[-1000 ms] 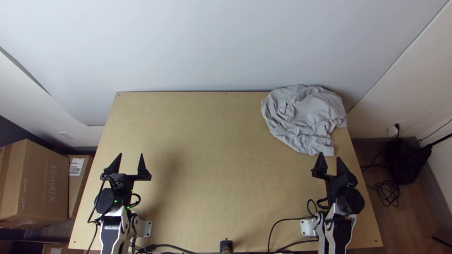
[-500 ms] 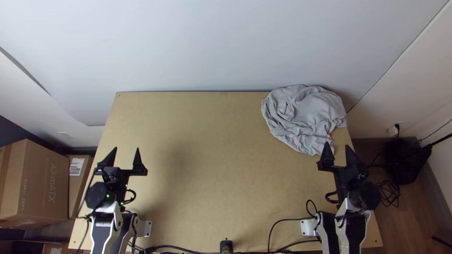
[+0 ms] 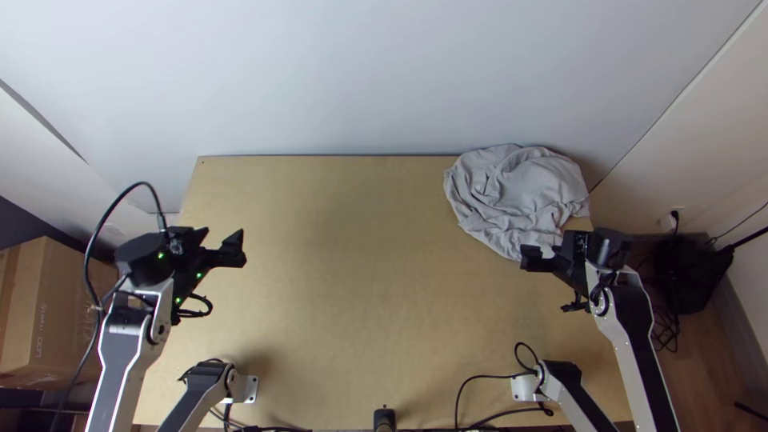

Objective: Fold the t-shirt

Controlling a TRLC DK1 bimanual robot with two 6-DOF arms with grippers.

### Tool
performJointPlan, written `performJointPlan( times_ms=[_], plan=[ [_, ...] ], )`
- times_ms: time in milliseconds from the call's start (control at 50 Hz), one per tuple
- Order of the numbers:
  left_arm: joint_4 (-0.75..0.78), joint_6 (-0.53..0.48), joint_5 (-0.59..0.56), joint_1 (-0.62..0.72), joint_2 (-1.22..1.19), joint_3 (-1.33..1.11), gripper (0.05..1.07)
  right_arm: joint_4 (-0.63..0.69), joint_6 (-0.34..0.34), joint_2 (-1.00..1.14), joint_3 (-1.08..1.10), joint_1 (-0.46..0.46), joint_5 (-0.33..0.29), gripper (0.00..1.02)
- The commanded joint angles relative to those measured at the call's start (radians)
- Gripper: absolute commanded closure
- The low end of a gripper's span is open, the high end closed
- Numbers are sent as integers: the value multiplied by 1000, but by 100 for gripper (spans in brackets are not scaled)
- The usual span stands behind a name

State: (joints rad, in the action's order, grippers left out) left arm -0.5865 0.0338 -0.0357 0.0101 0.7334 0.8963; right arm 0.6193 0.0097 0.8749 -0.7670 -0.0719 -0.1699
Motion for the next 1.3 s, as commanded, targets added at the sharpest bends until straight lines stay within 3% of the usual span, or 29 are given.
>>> performJointPlan(
  times_ms=[0, 200, 400, 580, 640, 740, 860, 1100, 1160, 1280],
  plan=[
    [-62, 49, -20, 5, 35, 62, 10, 20, -62, 12, -25, 14, 15, 3],
    [-127, 89, -59, -6, 35, 93, 10, 77, -85, 118, -48, 113, 99, 3],
    [-161, 124, -101, -9, 40, 95, 10, 89, -1, 286, -115, 138, 107, 4],
    [-191, 144, -99, -24, 43, 101, 10, 82, 9, 421, -156, 139, 107, 4],
    [-202, 141, -99, -24, 43, 102, 10, 80, 27, 458, -170, 146, 107, 10],
    [-208, 133, -99, -24, 43, 98, 10, 77, 45, 496, -183, 150, 110, 12],
    [-213, 129, -99, -25, 41, 98, 10, 45, 72, 529, -184, 150, 124, 25],
    [-213, 118, -98, -33, 43, 96, 10, 37, 87, 624, -187, 152, 142, 27],
    [-213, 112, -98, -35, 43, 96, 10, 23, 87, 645, -190, 152, 142, 33],
    [-211, 109, -98, -48, 47, 98, 10, 16, 87, 705, -204, 150, 141, 34]
  ],
)
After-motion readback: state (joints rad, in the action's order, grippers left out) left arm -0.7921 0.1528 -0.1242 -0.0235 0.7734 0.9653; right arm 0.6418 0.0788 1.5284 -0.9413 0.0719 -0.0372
